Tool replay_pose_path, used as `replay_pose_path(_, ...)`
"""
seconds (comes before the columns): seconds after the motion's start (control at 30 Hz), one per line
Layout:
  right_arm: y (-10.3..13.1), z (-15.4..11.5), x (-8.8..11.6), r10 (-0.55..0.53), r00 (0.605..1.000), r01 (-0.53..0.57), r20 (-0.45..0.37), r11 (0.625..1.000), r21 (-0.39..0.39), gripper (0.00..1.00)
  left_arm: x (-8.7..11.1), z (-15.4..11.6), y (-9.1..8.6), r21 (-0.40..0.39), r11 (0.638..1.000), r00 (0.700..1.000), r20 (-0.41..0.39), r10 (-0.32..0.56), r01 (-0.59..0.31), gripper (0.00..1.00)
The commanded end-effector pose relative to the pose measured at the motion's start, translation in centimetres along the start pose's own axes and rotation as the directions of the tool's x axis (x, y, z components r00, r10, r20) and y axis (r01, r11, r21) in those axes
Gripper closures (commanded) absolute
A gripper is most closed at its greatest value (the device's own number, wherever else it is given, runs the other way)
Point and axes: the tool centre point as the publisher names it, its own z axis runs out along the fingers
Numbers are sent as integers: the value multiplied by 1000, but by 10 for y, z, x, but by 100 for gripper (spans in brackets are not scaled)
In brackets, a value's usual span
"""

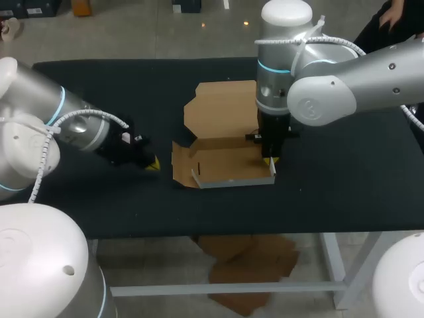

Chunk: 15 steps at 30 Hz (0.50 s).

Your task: Assemble the packaging by folding the flat box into shape, placing the metal phone stand inside, and closing the box properly

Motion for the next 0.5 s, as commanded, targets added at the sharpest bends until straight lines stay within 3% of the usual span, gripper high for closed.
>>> replay_pose_path(0.03,1,-1,1,0,1000,0,2,1000,3,100,1,16,0,-5,1000,1000,-4,13,-13,100)
replay_pose_path(0.5,1,-1,1,0,1000,0,2,1000,3,100,14,48,0,-34,998,992,-112,56,-61,100)
